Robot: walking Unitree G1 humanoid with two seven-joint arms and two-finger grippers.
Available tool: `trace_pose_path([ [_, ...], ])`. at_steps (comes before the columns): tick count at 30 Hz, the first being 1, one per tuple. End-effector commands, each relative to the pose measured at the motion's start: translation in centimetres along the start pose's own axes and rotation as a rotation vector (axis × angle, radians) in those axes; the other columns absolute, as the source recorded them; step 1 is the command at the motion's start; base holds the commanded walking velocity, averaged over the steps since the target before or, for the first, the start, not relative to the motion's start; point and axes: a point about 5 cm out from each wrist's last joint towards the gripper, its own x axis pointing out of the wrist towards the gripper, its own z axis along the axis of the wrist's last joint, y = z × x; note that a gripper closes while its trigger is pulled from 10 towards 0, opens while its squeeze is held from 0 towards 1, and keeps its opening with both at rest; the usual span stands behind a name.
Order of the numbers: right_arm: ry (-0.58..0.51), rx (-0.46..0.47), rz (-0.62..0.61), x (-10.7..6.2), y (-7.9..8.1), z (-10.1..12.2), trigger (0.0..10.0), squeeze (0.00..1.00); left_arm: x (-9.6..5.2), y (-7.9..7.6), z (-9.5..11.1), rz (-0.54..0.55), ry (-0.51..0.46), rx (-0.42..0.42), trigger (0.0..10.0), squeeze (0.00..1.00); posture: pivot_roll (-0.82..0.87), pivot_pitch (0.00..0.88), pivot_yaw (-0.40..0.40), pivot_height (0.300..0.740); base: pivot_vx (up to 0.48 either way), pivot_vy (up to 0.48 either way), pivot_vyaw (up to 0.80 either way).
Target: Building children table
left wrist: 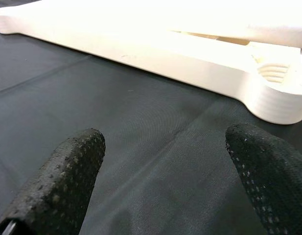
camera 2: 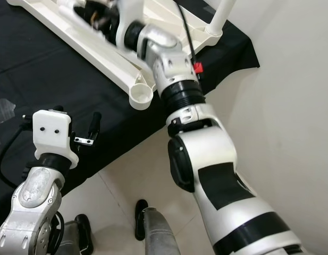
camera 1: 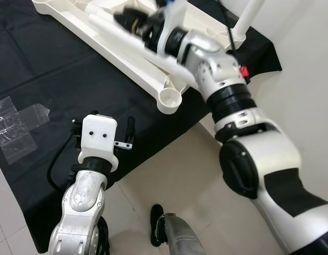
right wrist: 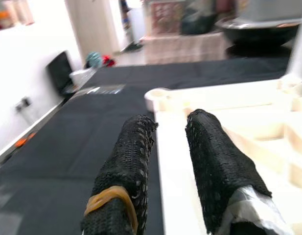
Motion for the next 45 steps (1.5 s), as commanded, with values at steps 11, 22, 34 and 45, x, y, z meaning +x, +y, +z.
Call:
trace_pose_path([
  [11, -0.137, -0.142, -0.421, -7.4, -9.6, 3.9, 10.0, 0.00, -0.4, -0.4, -0.3, -0.009, 0.009, -0.009, 10.0, 0.00, -0.05, 0.302, -0.196, 0.740, 0.000, 0.000, 0.00],
  [22, 0.125, -0.392, -0.823, -17.4, -15.7, 1.1, 10.0, 0.00, -0.4, -0.1, -0.9, -0.005, 0.019, 0.002, 10.0, 0.00, -0.05, 0.285, -0.168, 0.740, 0.000, 0.000, 0.00],
  [34, 0.367, -0.315, -0.919, -19.9, -14.0, -5.8, 10.0, 0.00, -0.3, -0.2, -0.9, -0.014, 0.014, 0.010, 10.0, 0.00, -0.05, 0.280, -0.164, 0.740, 0.000, 0.000, 0.00],
  [45, 0.463, -0.276, -1.052, -19.6, -11.5, -9.1, 10.0, 0.00, -0.4, -0.1, -0.7, -0.009, 0.007, 0.013, 10.0, 0.00, -0.04, 0.296, -0.169, 0.740, 0.000, 0.000, 0.00],
])
